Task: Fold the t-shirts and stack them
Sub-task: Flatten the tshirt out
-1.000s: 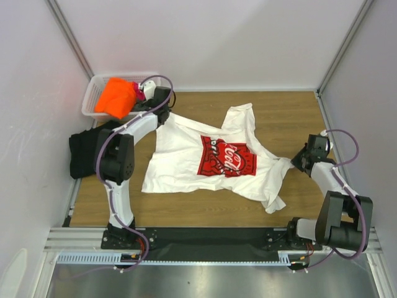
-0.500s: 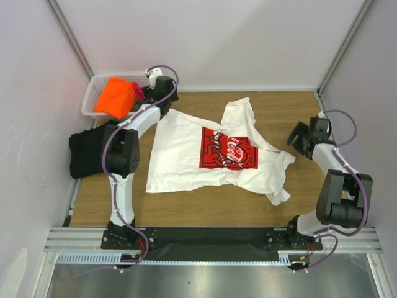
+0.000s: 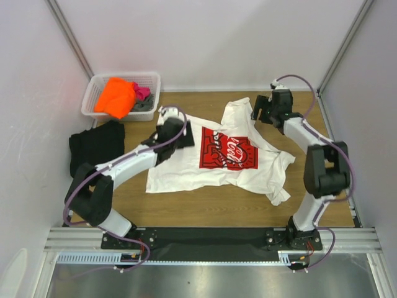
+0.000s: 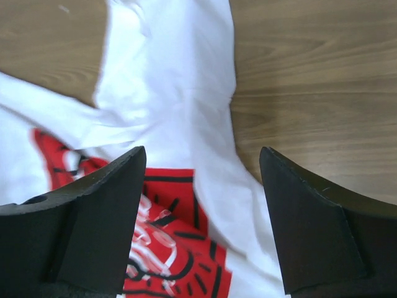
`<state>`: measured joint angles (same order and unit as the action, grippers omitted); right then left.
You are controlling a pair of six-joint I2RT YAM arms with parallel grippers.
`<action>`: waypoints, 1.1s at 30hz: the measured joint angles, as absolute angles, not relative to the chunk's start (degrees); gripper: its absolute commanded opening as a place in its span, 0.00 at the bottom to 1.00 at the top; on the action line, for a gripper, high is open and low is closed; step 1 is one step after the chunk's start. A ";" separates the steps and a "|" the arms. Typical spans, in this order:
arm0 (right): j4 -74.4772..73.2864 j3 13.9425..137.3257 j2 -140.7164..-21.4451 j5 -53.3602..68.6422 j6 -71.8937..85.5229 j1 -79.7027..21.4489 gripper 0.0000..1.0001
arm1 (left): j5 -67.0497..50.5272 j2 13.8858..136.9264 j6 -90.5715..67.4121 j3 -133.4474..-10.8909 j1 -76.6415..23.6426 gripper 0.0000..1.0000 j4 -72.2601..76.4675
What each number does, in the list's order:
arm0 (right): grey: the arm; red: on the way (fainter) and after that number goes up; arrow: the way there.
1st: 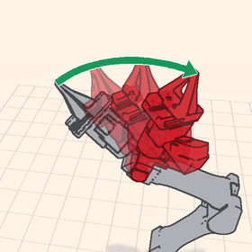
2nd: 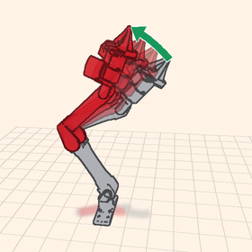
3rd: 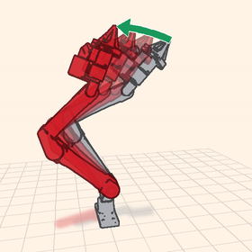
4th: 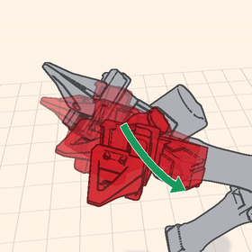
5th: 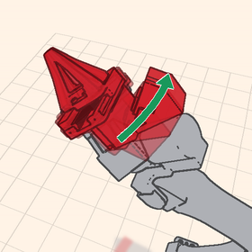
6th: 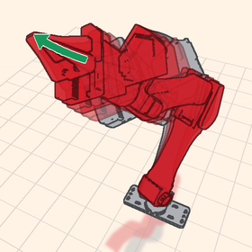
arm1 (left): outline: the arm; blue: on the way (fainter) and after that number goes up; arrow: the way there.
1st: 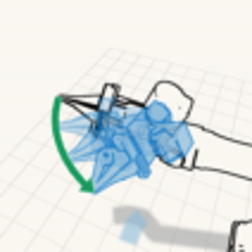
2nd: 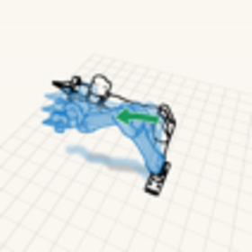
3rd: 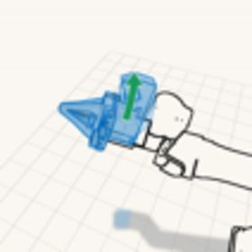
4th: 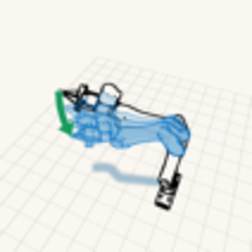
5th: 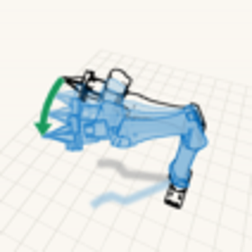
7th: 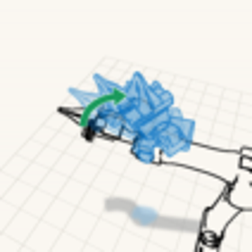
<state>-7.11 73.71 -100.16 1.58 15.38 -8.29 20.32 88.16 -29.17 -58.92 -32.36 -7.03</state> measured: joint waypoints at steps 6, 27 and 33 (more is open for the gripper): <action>-10.00 76.31 -112.64 1.28 13.93 -8.29 0.72 | 17.61 85.80 -34.79 -42.04 -33.26 0.81 -11.25; -12.32 82.32 -117.58 -4.51 11.84 -10.24 0.00 | 23.68 79.50 -44.10 -34.57 -37.65 0.27 -14.70; -12.93 82.59 -117.58 -6.70 11.92 -8.03 0.00 | 24.93 77.84 -46.65 -33.32 -39.64 0.27 -16.36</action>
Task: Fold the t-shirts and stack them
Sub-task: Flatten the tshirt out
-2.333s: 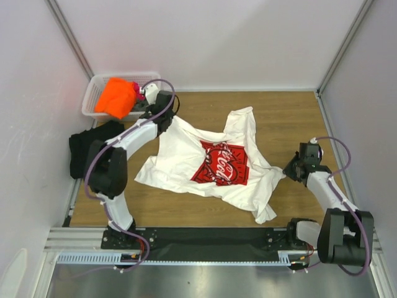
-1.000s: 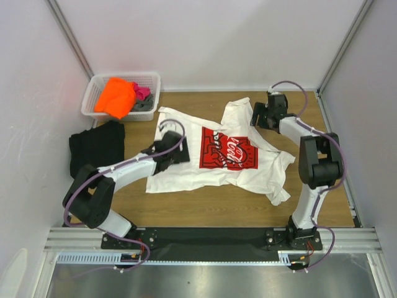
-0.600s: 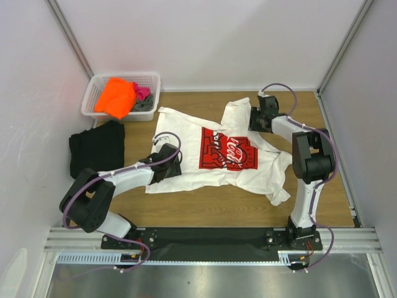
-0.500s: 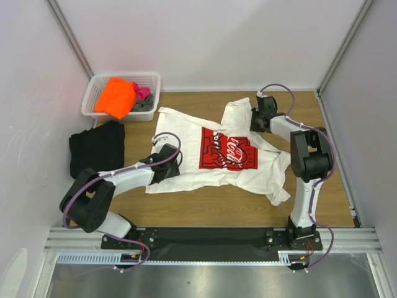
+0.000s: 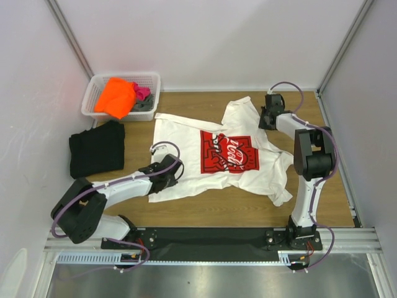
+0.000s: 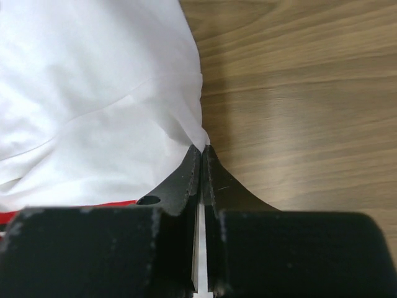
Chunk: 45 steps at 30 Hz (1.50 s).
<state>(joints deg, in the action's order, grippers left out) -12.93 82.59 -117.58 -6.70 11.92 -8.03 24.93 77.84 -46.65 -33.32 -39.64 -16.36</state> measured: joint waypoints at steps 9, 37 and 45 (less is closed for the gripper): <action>-15.16 81.76 -116.57 -9.76 11.99 -4.73 0.00 | 25.06 73.03 -50.92 -30.70 -44.21 0.26 -20.97; -23.55 74.81 -92.31 -6.74 15.29 -4.05 0.99 | 19.99 64.53 -42.81 -51.27 -32.16 0.95 -33.01; -22.63 79.79 -93.67 -2.28 20.01 -2.20 1.00 | 17.74 83.44 -39.42 -67.68 -18.72 0.93 -28.62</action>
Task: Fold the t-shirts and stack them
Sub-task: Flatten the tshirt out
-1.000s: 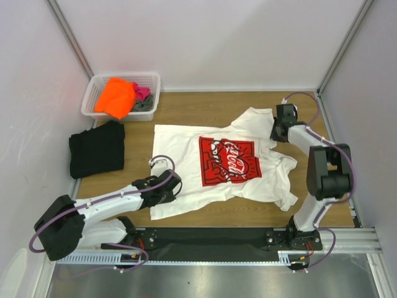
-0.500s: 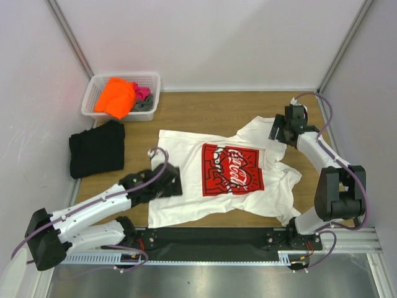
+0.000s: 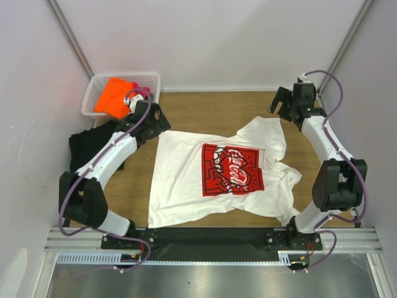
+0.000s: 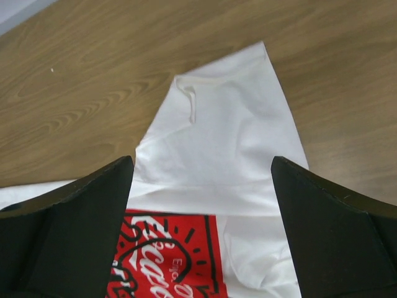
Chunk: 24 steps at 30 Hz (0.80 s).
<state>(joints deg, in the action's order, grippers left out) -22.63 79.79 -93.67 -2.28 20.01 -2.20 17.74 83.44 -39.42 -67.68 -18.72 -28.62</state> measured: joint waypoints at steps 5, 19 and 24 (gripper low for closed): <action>-21.41 70.98 -89.10 -2.28 23.00 -1.61 1.00 | 17.23 85.56 -40.32 -64.12 -16.60 0.89 -21.58; -20.86 67.07 -82.52 -1.80 29.71 -0.56 0.99 | 11.20 94.72 -40.47 -54.74 -12.78 0.80 0.56; -21.19 66.24 -81.47 -1.69 30.72 -0.56 0.99 | 10.22 98.26 -40.16 -54.74 -10.37 0.76 4.05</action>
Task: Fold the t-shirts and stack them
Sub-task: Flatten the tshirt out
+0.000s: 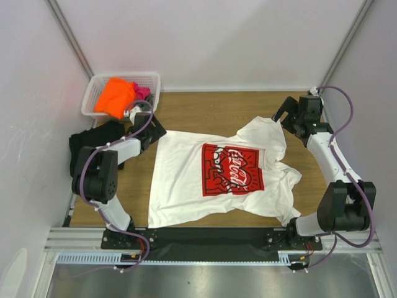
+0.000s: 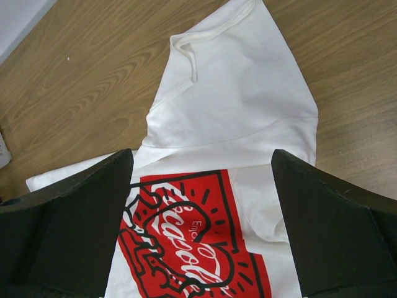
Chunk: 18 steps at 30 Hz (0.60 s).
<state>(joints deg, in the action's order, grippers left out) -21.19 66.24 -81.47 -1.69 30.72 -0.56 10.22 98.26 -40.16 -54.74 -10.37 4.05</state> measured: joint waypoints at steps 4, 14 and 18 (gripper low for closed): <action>-21.54 66.24 -81.21 -1.74 31.07 -0.56 0.99 | 8.93 101.06 -39.94 -54.78 -9.87 0.74 6.37; -23.75 69.73 -82.91 -1.98 30.63 -0.56 0.99 | 7.05 104.81 -39.88 -54.85 -9.87 0.69 10.00; -23.92 70.30 -83.61 -1.91 30.20 -0.56 0.99 | 7.01 105.82 -39.90 -55.27 -9.87 0.66 11.35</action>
